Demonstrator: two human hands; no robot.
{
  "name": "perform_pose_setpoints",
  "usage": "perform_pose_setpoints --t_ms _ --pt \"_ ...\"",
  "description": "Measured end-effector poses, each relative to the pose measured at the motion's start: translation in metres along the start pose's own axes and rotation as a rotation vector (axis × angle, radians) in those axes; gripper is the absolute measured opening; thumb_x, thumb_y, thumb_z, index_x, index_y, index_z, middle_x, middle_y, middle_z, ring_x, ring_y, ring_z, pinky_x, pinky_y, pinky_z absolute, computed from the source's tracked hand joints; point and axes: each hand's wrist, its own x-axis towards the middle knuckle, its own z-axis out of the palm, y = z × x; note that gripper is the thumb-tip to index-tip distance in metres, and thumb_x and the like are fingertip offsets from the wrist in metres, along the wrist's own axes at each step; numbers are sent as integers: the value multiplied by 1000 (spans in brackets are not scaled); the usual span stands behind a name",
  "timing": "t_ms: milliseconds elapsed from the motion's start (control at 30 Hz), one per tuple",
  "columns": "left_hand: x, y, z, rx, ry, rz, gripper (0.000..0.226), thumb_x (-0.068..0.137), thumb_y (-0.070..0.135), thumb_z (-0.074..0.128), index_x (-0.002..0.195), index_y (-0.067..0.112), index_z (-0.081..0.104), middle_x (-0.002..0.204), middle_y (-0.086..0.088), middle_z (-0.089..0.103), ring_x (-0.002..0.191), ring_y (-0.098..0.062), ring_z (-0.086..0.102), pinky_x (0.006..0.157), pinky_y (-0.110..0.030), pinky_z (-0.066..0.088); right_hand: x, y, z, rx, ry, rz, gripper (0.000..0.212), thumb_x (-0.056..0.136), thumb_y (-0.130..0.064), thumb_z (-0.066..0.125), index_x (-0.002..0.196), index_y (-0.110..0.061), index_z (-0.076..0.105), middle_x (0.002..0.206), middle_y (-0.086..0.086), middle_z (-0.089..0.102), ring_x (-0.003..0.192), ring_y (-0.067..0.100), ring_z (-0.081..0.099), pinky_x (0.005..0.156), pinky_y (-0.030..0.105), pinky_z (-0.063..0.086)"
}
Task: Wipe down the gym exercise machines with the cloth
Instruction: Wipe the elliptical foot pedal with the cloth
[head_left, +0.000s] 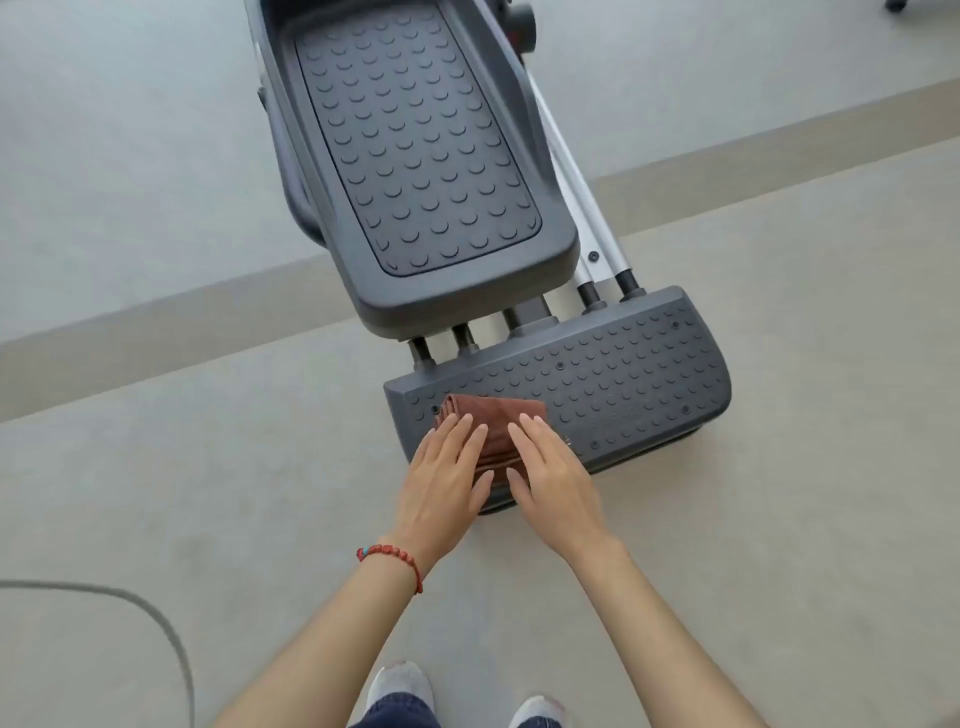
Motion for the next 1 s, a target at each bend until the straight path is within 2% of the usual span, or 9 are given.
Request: perform_pose_setpoints --t_ms 133,267,567,733,833,900,1000 --pt "2 -10 34 41 3 22 54 78 27 71 125 3 56 129 -17 57 121 -34 52 99 -46 38 5 16 26 -61 20 -66 60 70 -11 83 125 -1 60 129 16 60 122 31 56 98 39 47" --pt "5 -17 65 58 -18 30 66 68 24 83 125 1 57 130 -18 56 122 -34 51 99 -47 35 8 29 54 -122 10 -121 63 67 -14 85 123 -1 61 128 16 61 121 30 57 97 40 47" --pt "12 -35 112 103 -97 69 75 66 33 82 128 2 54 135 -17 51 127 -33 47 103 -48 34 8 55 100 -190 -13 -193 74 61 -19 87 128 -3 59 136 13 55 128 28 51 107 40 35" --pt "8 -43 123 155 -88 124 80 65 34 80 132 2 50 139 -18 47 130 -33 43 104 -51 34 15 68 111 -161 90 -255 60 67 -17 82 123 -6 63 132 10 59 124 26 55 103 38 44" --pt "12 -44 127 176 -40 135 75 68 28 78 132 1 49 138 -19 48 129 -33 44 104 -52 32 17 73 117 -190 193 -317 38 82 -19 63 117 -7 68 128 8 63 121 24 58 103 35 43" --pt "15 -45 129 187 -15 154 72 68 25 78 130 1 50 136 -19 50 128 -33 46 104 -52 32 18 73 121 -204 247 -333 34 87 -20 53 114 -8 70 124 7 65 118 23 60 100 34 44" --pt "19 -51 129 207 19 199 67 65 17 80 125 0 57 132 -19 54 123 -33 51 100 -51 39 21 73 123 -197 320 -341 31 87 -19 52 110 -8 71 119 7 68 114 23 63 96 35 49"
